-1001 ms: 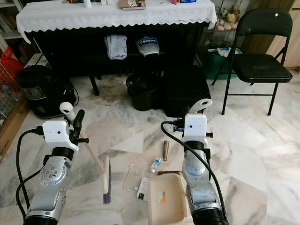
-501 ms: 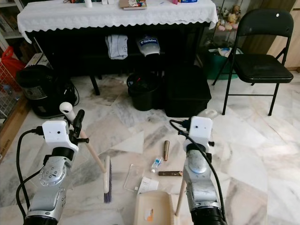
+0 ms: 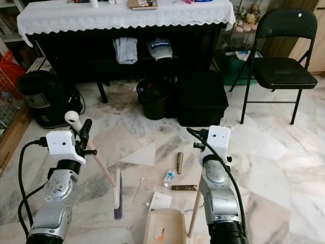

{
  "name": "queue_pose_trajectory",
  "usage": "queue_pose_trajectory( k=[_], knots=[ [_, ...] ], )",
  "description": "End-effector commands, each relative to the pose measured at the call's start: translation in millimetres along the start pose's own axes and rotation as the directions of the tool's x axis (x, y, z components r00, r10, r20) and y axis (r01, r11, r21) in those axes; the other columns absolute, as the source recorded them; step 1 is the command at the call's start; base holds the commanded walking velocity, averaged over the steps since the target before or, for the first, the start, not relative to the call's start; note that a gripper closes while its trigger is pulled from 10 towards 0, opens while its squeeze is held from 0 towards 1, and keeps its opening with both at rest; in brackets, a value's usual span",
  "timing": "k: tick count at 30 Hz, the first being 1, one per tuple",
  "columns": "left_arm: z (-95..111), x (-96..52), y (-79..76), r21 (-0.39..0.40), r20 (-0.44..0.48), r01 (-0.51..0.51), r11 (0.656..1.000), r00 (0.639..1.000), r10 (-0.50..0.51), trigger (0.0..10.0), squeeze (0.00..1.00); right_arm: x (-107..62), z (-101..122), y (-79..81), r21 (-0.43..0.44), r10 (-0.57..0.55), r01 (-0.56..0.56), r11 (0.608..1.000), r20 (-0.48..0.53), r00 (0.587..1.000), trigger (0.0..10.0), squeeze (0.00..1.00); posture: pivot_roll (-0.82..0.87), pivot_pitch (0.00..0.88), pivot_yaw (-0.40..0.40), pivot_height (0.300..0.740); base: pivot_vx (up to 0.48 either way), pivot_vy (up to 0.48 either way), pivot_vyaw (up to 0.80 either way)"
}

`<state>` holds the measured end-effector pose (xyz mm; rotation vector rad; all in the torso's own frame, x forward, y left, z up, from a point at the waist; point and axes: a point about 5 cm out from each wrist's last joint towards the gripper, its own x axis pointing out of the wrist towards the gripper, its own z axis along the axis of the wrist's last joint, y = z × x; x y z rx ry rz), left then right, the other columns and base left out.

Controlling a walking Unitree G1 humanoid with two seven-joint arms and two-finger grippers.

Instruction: Sweep floor

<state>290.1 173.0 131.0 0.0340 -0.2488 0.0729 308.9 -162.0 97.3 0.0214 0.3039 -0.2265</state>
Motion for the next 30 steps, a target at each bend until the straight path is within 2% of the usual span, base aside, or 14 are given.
queue_pose_trajectory(
  k=[1,2,7,19,25,27,30],
  knots=[
    [5,3.7,1.1,0.015,0.026,0.002,1.000,1.000,-0.003,10.0,0.00,-1.8,-1,3.5,0.076,0.026,-0.021,0.997,-0.058,0.998,10.0,0.00,0.06,0.116,0.036,0.740,0.000,0.000,0.00],
    [5,4.0,1.3,0.016,0.026,0.002,1.000,1.000,-0.003,10.0,0.00,-2.1,-4,3.7,0.100,0.033,-0.024,0.995,-0.097,0.995,10.0,0.00,0.06,0.115,0.036,0.740,0.000,0.000,0.00],
    [5,4.6,1.9,0.017,0.028,0.000,1.000,1.000,-0.001,10.0,0.00,-2.7,-4,3.9,0.100,0.038,-0.026,0.995,-0.122,0.992,10.0,0.00,0.06,0.114,0.036,0.740,0.000,0.000,0.00],
    [6,5.6,2.1,0.019,0.031,-0.004,1.000,1.000,0.003,10.0,0.00,-2.6,3,3.9,0.113,0.034,-0.020,0.993,-0.124,0.992,10.0,0.00,0.07,0.111,0.035,0.740,0.000,0.000,0.00],
    [6,5.8,2.0,0.018,0.034,-0.006,1.000,0.999,0.005,10.0,0.00,-4.9,30,4.7,0.154,0.017,-0.026,0.988,0.056,0.998,10.0,0.00,0.06,0.111,0.036,0.740,0.000,0.000,0.00],
    [6,6.1,1.6,0.016,0.035,-0.006,1.000,0.999,0.005,10.0,0.00,-7.7,44,4.1,0.119,0.005,-0.023,0.993,0.149,0.989,10.0,0.00,0.06,0.111,0.036,0.740,0.000,0.000,0.00],
    [6,6.4,0.8,0.014,0.035,-0.005,1.000,0.999,0.004,10.0,0.00,-9.4,50,3.5,0.072,-0.001,-0.013,0.997,0.190,0.982,10.0,0.00,0.06,0.110,0.036,0.740,0.000,0.000,0.00]
  ],
)
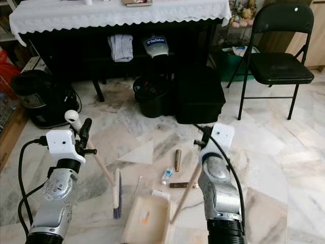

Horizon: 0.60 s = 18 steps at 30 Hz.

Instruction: Sweep floor

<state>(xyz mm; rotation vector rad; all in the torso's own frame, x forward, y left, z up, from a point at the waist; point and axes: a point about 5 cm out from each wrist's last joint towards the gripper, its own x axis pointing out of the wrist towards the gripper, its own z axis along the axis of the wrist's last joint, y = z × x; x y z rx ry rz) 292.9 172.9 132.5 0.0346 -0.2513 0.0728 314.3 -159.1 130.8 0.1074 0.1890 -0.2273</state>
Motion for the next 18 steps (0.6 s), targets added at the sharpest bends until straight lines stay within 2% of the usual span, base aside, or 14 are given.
queue_pose_trajectory(
  k=[1,6,13,18],
  knots=[
    [5.5,3.3,0.9,0.013,0.032,-0.004,1.000,0.999,0.004,10.0,0.00,-2.1,17.3,1.4,-0.027,-0.003,0.005,1.000,0.090,0.996,10.0,0.00,0.06,0.110,0.036,0.740,0.000,0.000,0.00],
    [5.5,3.4,0.7,0.011,0.034,-0.008,1.000,0.999,0.008,10.0,0.00,-5.4,25.9,3.7,-0.071,0.010,0.003,0.997,0.182,0.983,10.0,0.00,0.06,0.111,0.036,0.740,0.000,0.000,0.00],
    [5.4,3.4,0.9,0.011,0.033,-0.012,1.000,0.999,0.011,10.0,0.00,-7.1,25.8,3.7,-0.104,0.014,0.008,0.995,0.210,0.978,10.0,0.00,0.06,0.112,0.036,0.740,0.000,0.000,0.00],
    [4.3,2.1,-0.8,0.007,0.026,-0.009,1.000,1.000,0.009,10.0,0.00,-8.5,18.1,-2.4,-0.144,-0.013,0.042,0.989,0.199,0.980,10.0,0.00,0.05,0.116,0.035,0.740,0.000,0.000,0.00]
  ],
)
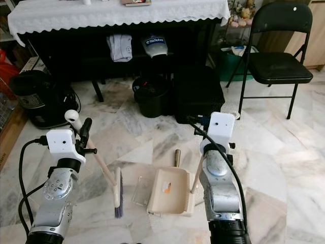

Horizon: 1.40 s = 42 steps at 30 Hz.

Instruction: Sweep floor

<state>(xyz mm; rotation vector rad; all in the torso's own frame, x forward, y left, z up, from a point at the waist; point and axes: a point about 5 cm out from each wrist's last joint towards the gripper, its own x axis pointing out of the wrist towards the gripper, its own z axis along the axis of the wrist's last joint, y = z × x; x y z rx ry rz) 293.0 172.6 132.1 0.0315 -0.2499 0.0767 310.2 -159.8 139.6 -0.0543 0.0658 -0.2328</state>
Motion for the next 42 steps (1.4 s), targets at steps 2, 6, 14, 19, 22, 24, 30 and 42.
queue_pose_trajectory(
  k=[2,6,14,19,22,24,30,42],
  knots=[
    [4,1.8,-0.9,0.007,0.026,-0.004,1.000,1.000,0.004,10.0,0.00,-2.2,7,-5.1,0.000,-0.035,0.035,0.999,0.038,0.999,10.0,0.00,0.05,0.115,0.035,0.740,0.000,0.000,0.00],
    [4,1.8,-0.9,0.005,0.024,-0.003,1.000,1.000,0.003,10.0,0.00,-3.3,2,-7.9,0.022,-0.059,0.059,0.998,0.003,0.998,10.0,0.00,0.05,0.115,0.035,0.740,0.000,0.000,0.00],
    [5,3.2,-0.9,0.001,0.029,0.001,1.000,1.000,-0.001,10.0,0.00,-15.0,14,-5.9,0.137,-0.047,0.045,0.990,0.010,0.999,10.0,0.00,0.05,0.109,0.035,0.740,0.000,0.000,0.00],
    [5,4.1,-2.8,-0.004,0.029,0.006,1.000,1.000,-0.006,10.0,0.00,-23.0,18,-4.0,0.137,-0.010,0.006,0.990,0.030,1.000,10.0,0.00,0.04,0.106,0.034,0.740,0.000,0.000,0.00],
    [5,4.5,-3.7,-0.006,0.028,0.007,1.000,1.000,-0.007,10.0,0.00,-24.2,21,-0.2,0.127,0.041,-0.049,0.991,0.067,0.997,10.0,0.00,0.04,0.106,0.034,0.740,0.000,0.000,0.00],
    [4,5.0,-6.3,-0.010,0.028,0.013,1.000,1.000,-0.012,10.0,0.00,-25.3,22,5.7,0.032,0.124,-0.129,0.991,0.120,0.985,10.0,0.00,0.04,0.104,0.035,0.740,0.000,0.000,0.00],
    [5,5.3,-7.0,-0.014,0.029,0.014,1.000,0.999,-0.013,10.0,0.00,-26.6,22,9.6,-0.063,0.216,-0.209,0.976,0.133,0.967,10.0,0.00,0.04,0.107,0.032,0.740,0.000,0.000,0.00],
    [4,5.6,-5.3,-0.014,0.030,0.009,1.000,1.000,-0.009,10.0,0.00,-28.6,-2,-7.4,-0.124,0.193,-0.188,0.974,0.031,0.981,10.0,0.00,0.04,0.116,0.034,0.740,0.000,0.000,0.00]
  ],
)
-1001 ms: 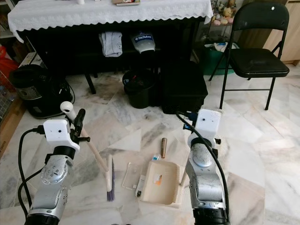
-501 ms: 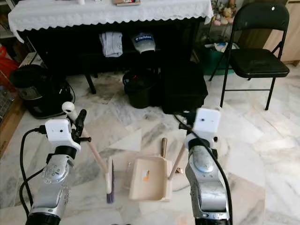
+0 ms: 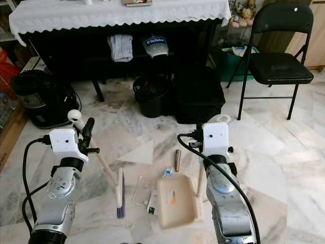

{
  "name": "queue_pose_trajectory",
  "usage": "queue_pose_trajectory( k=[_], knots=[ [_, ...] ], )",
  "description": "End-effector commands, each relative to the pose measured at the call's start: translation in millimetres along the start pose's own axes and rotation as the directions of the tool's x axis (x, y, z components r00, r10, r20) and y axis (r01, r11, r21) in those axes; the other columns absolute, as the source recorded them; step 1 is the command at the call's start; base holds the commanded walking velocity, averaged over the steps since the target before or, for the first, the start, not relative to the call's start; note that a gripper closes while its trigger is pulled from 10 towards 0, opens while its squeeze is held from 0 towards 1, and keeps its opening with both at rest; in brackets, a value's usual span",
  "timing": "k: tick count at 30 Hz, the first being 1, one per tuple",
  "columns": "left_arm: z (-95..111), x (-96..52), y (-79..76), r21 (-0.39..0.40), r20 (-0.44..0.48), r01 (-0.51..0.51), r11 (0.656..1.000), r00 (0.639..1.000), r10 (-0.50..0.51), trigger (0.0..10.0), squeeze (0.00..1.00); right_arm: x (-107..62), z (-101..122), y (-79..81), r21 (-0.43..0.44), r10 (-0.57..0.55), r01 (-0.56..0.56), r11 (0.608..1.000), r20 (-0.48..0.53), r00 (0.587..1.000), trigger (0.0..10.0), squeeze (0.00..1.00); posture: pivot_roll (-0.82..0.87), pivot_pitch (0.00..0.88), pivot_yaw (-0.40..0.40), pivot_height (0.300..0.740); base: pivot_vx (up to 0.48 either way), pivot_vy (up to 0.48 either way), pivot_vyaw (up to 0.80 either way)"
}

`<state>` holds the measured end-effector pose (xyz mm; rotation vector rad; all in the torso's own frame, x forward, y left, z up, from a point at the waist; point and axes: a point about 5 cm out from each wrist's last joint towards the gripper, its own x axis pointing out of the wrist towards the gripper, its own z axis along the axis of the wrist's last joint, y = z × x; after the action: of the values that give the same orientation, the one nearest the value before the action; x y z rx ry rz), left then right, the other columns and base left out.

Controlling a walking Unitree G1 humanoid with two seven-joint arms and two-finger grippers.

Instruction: Sweep floor

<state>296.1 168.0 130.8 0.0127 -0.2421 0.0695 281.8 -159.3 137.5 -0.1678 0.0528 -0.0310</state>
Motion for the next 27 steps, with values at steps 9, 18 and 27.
queue_pose_trajectory(
  k=[9,18,27],
  knots=[
    [7,3.5,1.4,0.009,0.041,-0.001,1.000,0.999,0.001,10.0,0.00,-5.0,-14,-15.5,-0.107,-0.075,0.071,0.992,-0.039,0.996,10.0,0.00,0.03,0.119,0.035,0.740,0.000,0.000,0.00],
    [8,4.2,2.1,0.010,0.045,-0.005,1.000,0.999,0.004,10.0,0.00,-0.8,-20,-37.8,-0.172,-0.161,0.158,0.972,-0.003,0.987,10.0,0.00,0.04,0.120,0.034,0.740,0.000,0.000,0.00],
    [8,4.7,2.5,0.010,0.045,-0.007,1.000,0.999,0.006,10.0,0.00,11.9,-21,-44.5,-0.166,-0.143,0.150,0.975,0.055,0.988,10.0,0.00,0.04,0.122,0.037,0.740,0.000,0.000,0.00]
  ],
)
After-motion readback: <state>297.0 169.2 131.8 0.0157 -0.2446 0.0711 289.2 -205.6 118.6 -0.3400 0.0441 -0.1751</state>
